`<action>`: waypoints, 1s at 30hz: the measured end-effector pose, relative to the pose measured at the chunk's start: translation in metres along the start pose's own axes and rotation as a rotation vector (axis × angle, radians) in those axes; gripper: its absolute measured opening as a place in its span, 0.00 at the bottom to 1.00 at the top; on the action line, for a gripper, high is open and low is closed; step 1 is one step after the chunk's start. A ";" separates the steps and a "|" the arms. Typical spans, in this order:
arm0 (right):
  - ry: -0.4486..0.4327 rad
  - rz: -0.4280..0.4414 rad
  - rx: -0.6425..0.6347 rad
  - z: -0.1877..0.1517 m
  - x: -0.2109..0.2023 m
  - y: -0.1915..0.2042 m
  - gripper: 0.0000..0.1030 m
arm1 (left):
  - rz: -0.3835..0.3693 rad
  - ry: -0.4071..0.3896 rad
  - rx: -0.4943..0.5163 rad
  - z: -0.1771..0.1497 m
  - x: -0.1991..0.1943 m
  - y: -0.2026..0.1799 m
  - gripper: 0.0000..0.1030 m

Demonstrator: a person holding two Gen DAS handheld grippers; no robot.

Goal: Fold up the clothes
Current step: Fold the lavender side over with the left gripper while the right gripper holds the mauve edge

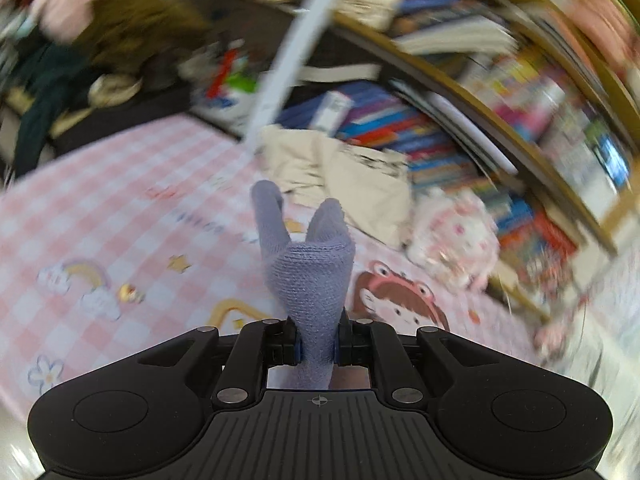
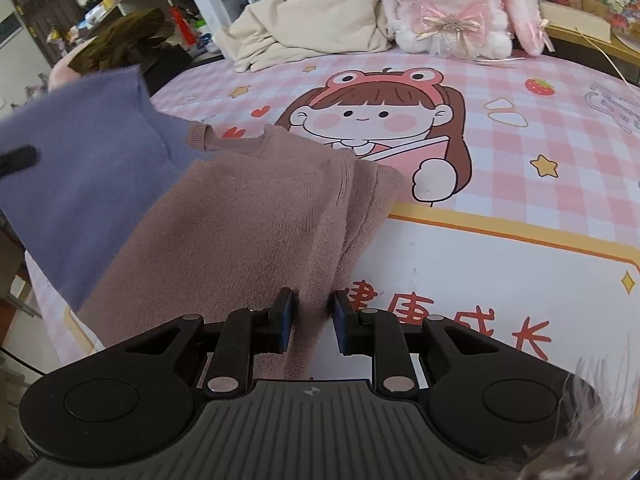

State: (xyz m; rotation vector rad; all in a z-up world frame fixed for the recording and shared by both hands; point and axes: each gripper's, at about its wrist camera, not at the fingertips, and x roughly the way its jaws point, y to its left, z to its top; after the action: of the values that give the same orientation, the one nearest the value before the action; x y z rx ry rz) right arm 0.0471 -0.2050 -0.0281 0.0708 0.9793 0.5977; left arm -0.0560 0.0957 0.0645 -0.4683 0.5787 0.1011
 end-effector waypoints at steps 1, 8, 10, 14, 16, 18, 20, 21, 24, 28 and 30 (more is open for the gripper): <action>0.001 0.006 -0.006 0.000 0.000 -0.001 0.20 | 0.002 0.005 0.061 -0.002 0.000 -0.015 0.11; 0.011 0.065 0.014 0.002 0.003 -0.011 0.20 | -0.028 0.128 0.465 -0.055 0.018 -0.114 0.12; 0.018 0.084 0.035 0.003 0.003 -0.015 0.20 | -0.042 0.222 0.549 -0.080 0.035 -0.128 0.14; 0.033 0.113 0.053 0.006 0.004 -0.021 0.20 | 0.035 0.311 0.805 -0.125 0.062 -0.148 0.16; 0.034 0.121 0.057 0.006 0.004 -0.021 0.20 | 0.048 0.308 0.825 -0.127 0.062 -0.149 0.16; 0.032 0.128 0.061 0.005 0.004 -0.023 0.20 | 0.048 0.295 0.780 -0.120 0.059 -0.148 0.16; 0.029 0.137 0.070 0.005 0.004 -0.025 0.20 | 0.046 0.257 0.690 -0.106 0.051 -0.145 0.16; 0.028 0.143 0.077 0.004 0.003 -0.026 0.20 | 0.042 0.235 0.652 -0.102 0.046 -0.145 0.16; 0.030 0.159 0.104 0.004 0.003 -0.030 0.20 | 0.037 0.184 0.614 -0.097 0.035 -0.147 0.16; 0.031 0.171 0.118 0.004 0.003 -0.033 0.20 | 0.040 0.225 0.741 -0.123 0.044 -0.159 0.19; 0.033 0.178 0.129 0.005 0.003 -0.035 0.20 | 0.055 0.272 0.860 -0.144 0.053 -0.164 0.31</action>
State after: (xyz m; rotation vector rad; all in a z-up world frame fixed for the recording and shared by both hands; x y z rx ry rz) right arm 0.0674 -0.2313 -0.0391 0.2650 1.0503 0.6996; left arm -0.0480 -0.1177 -0.0046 0.3768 0.8358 -0.1623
